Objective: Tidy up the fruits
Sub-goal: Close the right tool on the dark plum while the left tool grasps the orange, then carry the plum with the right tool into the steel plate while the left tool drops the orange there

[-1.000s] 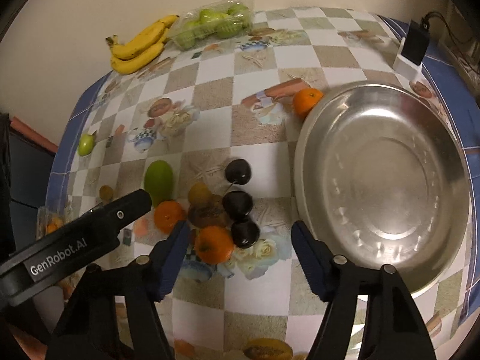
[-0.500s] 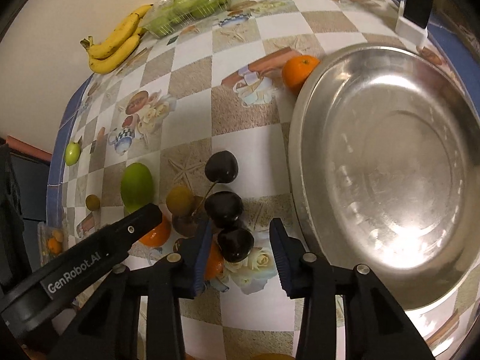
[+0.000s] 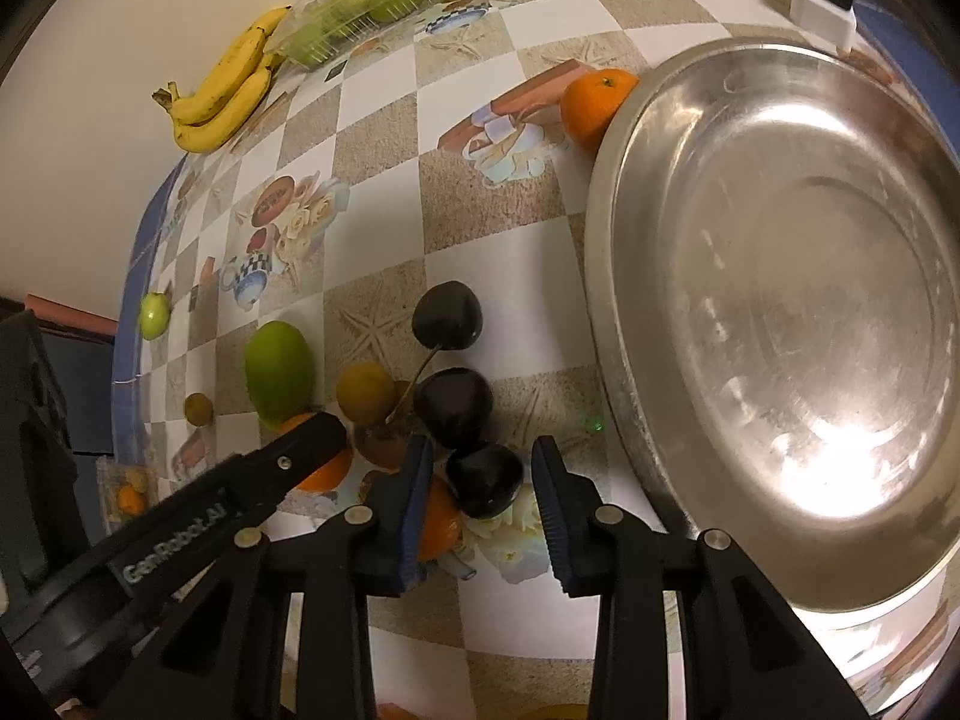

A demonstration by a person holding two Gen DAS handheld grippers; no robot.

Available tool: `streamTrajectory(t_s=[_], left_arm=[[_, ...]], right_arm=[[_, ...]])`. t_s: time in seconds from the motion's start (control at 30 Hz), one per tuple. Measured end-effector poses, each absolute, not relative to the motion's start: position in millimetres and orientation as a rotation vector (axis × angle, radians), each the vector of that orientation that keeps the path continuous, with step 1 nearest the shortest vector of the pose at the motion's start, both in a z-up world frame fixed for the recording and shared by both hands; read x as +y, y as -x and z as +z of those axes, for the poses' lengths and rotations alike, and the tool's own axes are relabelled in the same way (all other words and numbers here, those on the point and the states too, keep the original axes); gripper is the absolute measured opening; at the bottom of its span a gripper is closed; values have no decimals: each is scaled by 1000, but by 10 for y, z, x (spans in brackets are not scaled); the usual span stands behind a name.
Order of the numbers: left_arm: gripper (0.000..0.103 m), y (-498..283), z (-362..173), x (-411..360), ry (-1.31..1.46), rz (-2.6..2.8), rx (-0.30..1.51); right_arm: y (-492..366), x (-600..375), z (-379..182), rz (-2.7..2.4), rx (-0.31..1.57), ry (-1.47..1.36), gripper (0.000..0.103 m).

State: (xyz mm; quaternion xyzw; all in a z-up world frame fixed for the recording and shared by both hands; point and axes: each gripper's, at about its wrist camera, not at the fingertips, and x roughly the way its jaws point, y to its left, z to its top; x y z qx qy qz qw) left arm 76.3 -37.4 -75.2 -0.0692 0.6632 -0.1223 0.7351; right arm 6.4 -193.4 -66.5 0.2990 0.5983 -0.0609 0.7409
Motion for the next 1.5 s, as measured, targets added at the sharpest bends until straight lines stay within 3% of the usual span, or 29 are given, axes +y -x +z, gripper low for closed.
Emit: streamTrajectory(t_s=[0.23, 0.33, 0.7, 1.1, 1.5], left_arm=[[38, -762, -742, -372, 148, -266, 1453], [38, -766, -734, -365, 151, -263, 1450], [38, -763, -644, -350, 152, -262, 1430], [38, -737, -301, -308, 152, -262, 1314], [38, -511, -44, -889, 60, -439, 1211]], right_arm=[[-49, -1944, -657, -131, 1314, -682, 36], [-44, -1959, -667, -137, 1314, -691, 28], [-2, -1985, -625, -136, 1296, -720, 27], [89, -2068, -192, -142, 1177, -671, 27], [273, -2620, -68, -382, 1131, -599, 27]])
